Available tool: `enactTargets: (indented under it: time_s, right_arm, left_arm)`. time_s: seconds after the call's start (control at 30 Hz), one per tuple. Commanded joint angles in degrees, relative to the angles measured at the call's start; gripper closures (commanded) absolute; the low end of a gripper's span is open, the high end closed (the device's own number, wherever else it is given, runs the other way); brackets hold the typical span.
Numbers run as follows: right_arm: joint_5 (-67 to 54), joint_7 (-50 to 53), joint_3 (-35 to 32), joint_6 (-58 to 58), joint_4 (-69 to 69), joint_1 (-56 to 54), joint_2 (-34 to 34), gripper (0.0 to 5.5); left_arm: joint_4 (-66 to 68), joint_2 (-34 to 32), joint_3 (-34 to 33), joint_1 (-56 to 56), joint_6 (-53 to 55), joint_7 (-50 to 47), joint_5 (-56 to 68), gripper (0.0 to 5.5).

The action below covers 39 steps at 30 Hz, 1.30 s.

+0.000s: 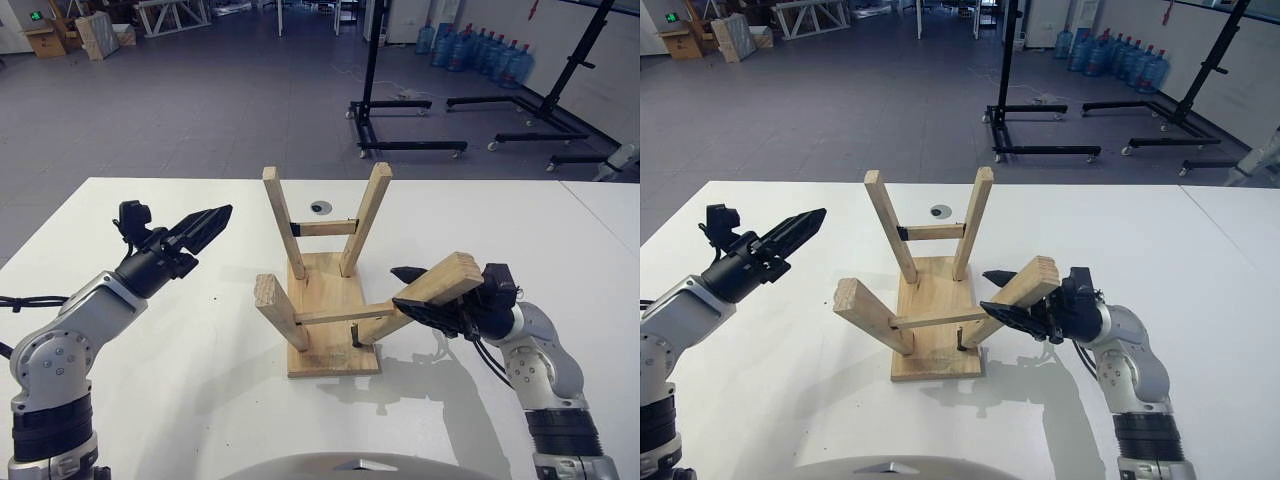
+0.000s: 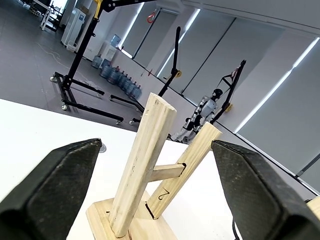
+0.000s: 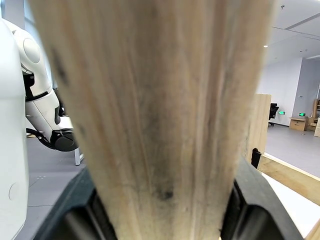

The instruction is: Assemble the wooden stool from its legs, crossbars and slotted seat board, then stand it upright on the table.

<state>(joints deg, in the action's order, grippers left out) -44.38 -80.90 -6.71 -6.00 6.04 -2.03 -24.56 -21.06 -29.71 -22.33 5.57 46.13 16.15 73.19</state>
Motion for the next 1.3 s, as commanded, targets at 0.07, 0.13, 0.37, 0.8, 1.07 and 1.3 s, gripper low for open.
enactTargets:
  time_s: [0.07,0.13,0.37,0.8,1.07,1.3]
  right_arm:
    - [1.6,-1.4,0.7,0.7,-0.4,-1.4,-1.4,3.45]
    - [2.1,-2.0,1.0,1.1,-0.7,-1.4,-1.6,3.45]
    - [2.8,-2.9,1.7,1.9,-1.4,-1.9,-2.0,3.45]
    - [5.0,-3.3,4.8,2.7,-0.6,-1.1,-2.6,3.45]
    - [6.7,0.5,8.3,2.0,0.6,-0.8,-2.1,3.45]
    - [7.8,3.4,10.1,1.8,1.7,-1.9,-1.4,3.45]
  left_arm:
    - [-0.7,0.3,0.7,-0.4,-0.1,-0.1,-0.7,1.46]
    - [-0.7,0.2,0.6,-0.6,-0.1,0.0,-0.7,1.46]
    - [-0.9,0.5,0.8,-0.7,-0.3,-0.2,-0.7,1.46]
    - [-0.8,0.6,1.0,-0.5,-0.3,0.0,-1.2,1.46]
    - [-1.0,1.1,1.4,-0.5,-0.5,0.2,-1.9,1.46]
    - [-1.2,1.4,1.7,-0.3,-0.7,0.3,-2.5,1.46]
